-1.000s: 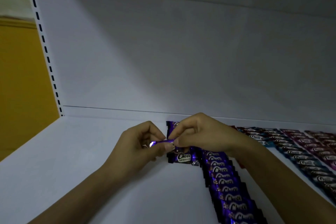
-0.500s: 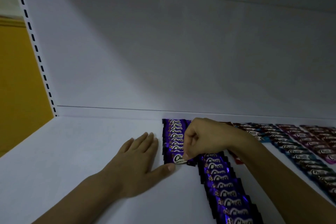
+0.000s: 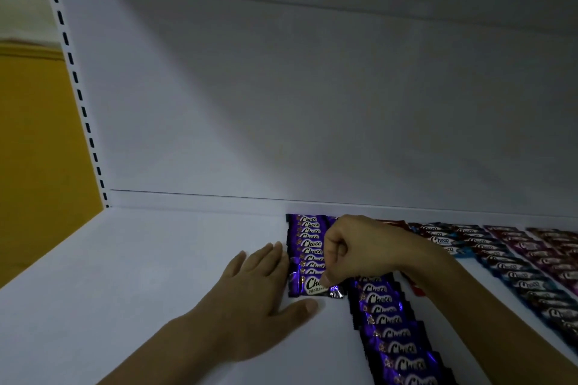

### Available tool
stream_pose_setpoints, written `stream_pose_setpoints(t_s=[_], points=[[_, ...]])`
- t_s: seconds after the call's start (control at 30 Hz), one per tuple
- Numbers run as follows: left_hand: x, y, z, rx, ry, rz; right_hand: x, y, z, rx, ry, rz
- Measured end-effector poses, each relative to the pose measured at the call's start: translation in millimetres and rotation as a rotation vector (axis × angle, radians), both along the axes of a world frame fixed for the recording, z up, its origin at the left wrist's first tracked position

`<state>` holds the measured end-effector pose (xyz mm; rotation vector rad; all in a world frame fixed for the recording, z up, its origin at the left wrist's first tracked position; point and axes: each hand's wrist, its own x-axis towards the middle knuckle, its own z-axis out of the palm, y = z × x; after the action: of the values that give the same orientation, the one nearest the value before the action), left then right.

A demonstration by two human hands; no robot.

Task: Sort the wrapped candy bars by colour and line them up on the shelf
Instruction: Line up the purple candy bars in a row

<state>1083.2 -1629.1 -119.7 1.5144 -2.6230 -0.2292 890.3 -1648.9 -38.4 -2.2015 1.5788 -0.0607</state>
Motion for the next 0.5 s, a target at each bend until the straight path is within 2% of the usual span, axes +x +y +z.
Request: stream_pose_setpoints(t_s=[0.33, 0.43, 0.5], points=[[1, -5, -2, -0.028, 0.034, 0.031, -1, 0, 2, 0.013, -0.049, -0.033], [6, -13, -1, -0.071, 0.139, 0.073, -3, -6, -2, -0.123, -0.151, -0.13], [10, -21, -1, -0.107, 0.164, 0.132, -7, -10, -6, -0.301, -0.122, -0.206]])
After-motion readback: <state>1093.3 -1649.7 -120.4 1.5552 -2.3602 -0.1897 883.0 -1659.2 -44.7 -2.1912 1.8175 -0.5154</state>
